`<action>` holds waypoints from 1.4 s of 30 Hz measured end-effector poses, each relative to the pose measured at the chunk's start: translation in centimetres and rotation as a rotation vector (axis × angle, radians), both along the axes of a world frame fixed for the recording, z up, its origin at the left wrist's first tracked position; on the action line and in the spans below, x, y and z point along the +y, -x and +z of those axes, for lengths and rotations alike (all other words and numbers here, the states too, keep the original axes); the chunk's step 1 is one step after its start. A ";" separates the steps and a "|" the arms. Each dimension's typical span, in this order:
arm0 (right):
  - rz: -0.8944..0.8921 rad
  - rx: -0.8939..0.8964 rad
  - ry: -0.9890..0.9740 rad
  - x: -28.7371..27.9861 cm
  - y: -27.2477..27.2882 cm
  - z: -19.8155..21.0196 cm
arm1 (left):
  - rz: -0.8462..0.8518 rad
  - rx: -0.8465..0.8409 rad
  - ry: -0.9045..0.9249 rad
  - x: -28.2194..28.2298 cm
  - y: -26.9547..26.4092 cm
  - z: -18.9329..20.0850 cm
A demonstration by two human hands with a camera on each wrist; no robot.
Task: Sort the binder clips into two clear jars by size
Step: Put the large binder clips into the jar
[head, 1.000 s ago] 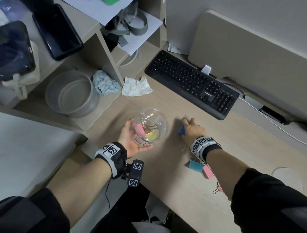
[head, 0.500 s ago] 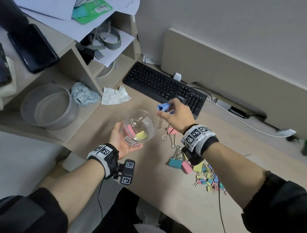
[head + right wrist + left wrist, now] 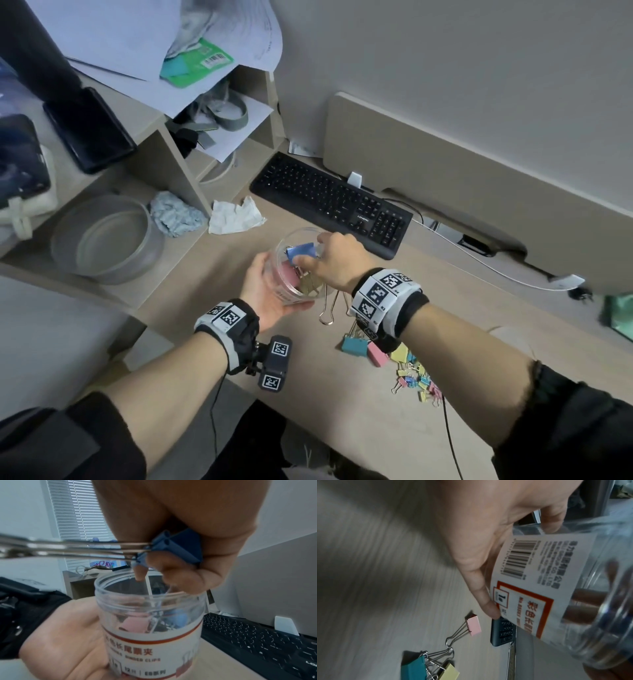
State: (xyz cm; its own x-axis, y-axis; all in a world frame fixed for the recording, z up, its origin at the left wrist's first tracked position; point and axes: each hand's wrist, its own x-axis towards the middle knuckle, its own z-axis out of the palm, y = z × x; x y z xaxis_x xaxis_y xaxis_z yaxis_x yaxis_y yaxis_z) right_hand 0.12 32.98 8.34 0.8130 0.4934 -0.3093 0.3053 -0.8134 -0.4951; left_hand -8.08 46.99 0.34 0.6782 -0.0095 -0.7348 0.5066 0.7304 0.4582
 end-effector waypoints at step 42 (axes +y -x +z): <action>-0.245 0.099 0.199 -7.1 -3.9 -11.0 | 0.077 0.082 -0.002 2.8 1.3 -2.4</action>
State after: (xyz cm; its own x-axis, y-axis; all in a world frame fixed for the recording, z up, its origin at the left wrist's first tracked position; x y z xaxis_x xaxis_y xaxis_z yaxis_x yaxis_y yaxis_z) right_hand 4.01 25.84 -2.68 0.8612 0.2089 -0.4634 0.0467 -0.9404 -0.3370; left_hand -9.36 49.76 -2.05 0.6148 0.0414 -0.7876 0.4851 0.7675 0.4190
